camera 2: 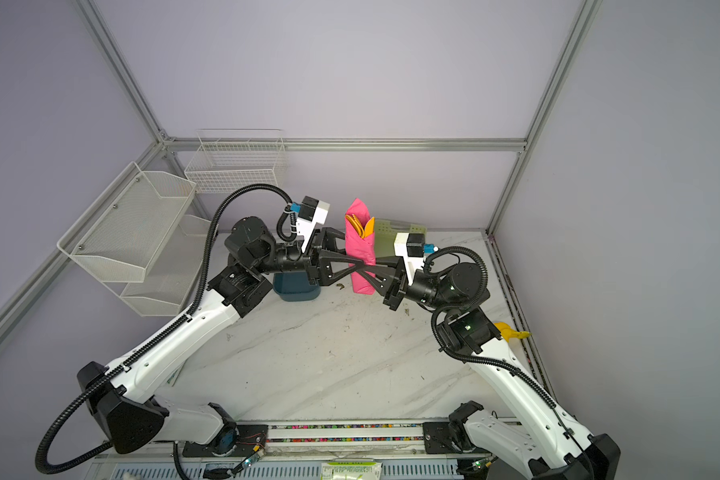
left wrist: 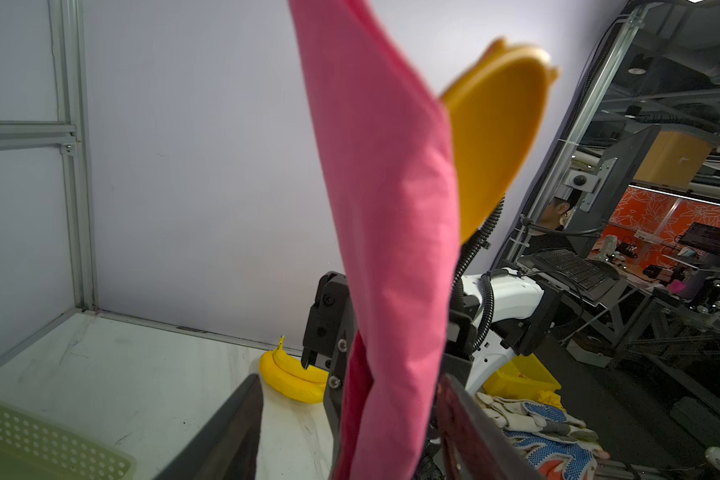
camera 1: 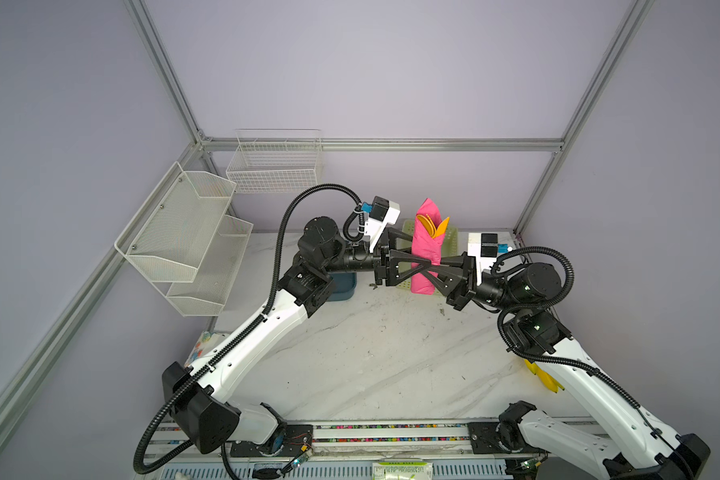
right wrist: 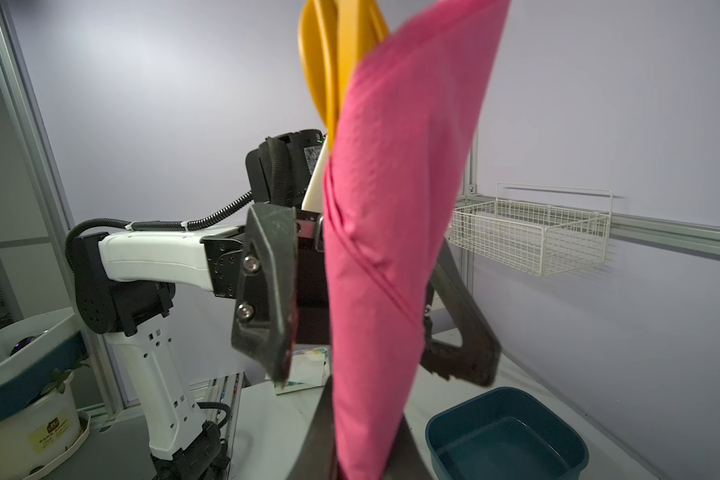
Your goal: Place the utensils on the paper napkin and roll it up
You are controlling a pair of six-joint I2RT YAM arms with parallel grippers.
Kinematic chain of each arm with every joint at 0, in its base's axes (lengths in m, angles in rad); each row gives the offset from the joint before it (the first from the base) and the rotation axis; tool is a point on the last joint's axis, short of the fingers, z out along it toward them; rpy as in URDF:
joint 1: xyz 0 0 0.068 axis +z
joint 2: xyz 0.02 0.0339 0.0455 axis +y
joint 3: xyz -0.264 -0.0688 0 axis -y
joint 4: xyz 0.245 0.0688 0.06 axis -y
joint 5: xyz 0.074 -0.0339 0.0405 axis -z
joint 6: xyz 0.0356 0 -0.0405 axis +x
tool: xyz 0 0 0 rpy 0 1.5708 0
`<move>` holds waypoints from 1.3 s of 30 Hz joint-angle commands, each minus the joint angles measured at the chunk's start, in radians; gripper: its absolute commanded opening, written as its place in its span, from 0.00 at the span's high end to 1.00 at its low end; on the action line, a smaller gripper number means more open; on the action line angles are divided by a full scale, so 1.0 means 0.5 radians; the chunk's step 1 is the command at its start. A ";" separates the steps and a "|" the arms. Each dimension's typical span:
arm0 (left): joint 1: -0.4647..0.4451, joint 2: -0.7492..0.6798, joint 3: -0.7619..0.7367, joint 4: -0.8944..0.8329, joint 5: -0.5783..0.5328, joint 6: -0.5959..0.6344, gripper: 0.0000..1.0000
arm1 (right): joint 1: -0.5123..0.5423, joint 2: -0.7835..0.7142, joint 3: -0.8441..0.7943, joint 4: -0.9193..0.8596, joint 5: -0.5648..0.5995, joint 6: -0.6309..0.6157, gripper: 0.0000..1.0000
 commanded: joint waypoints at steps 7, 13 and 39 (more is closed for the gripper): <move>-0.065 0.093 0.241 0.184 0.179 -0.076 0.38 | -0.008 0.019 0.000 0.086 -0.142 0.040 0.97; -0.065 0.043 0.179 0.263 0.134 -0.081 0.49 | -0.007 -0.007 0.006 0.016 -0.069 -0.015 0.97; -0.065 -0.093 0.088 0.266 0.043 0.004 0.93 | -0.007 -0.044 -0.001 -0.069 0.047 -0.040 0.83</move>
